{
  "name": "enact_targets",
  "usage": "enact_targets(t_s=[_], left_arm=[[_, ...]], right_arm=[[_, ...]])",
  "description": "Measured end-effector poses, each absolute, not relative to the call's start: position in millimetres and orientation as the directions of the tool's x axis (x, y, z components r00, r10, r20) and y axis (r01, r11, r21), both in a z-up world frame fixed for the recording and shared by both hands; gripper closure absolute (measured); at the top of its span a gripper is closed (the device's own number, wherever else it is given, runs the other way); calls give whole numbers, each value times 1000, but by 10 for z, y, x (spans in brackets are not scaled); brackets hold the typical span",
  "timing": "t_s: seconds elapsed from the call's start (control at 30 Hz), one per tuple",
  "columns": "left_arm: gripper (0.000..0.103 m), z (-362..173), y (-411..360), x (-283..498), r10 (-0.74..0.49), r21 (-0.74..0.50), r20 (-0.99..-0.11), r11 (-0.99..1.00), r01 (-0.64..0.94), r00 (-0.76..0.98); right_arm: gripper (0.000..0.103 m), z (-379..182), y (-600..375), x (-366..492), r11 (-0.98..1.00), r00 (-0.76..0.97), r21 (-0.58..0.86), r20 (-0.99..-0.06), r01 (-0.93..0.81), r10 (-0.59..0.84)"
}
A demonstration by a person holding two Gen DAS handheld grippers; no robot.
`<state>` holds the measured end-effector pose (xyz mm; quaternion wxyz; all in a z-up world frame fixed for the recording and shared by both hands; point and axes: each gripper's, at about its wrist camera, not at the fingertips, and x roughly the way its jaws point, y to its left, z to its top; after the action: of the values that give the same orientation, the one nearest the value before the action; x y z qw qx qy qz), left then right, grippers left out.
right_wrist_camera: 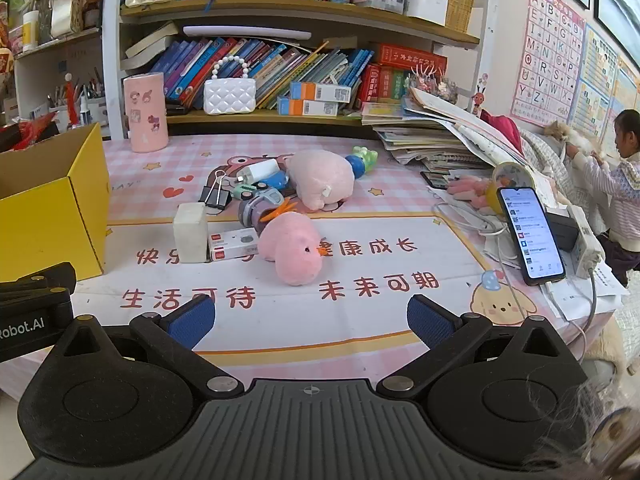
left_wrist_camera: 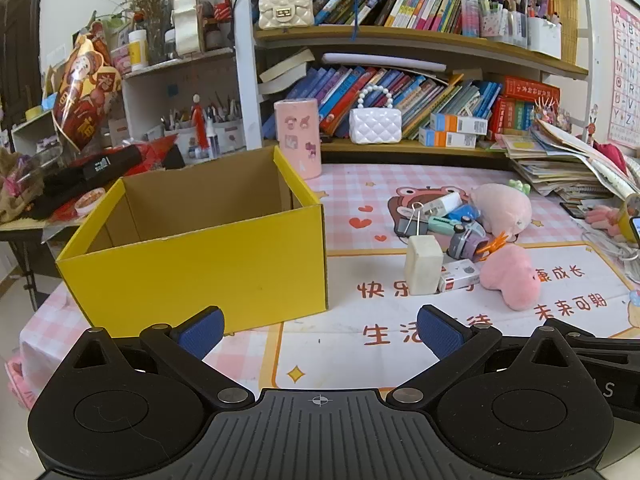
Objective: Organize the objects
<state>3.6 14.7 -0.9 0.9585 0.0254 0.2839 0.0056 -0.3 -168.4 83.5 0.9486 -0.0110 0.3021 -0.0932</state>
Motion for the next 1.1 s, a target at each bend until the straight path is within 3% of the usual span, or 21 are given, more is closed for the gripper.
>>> enact_targets(t_s=[1.1], left_arm=[[0,-78,283,83,20,33,-568,999,-2,823]], right_arm=[[0,789,-1546,65,984,781,-73,-600,160,-172]])
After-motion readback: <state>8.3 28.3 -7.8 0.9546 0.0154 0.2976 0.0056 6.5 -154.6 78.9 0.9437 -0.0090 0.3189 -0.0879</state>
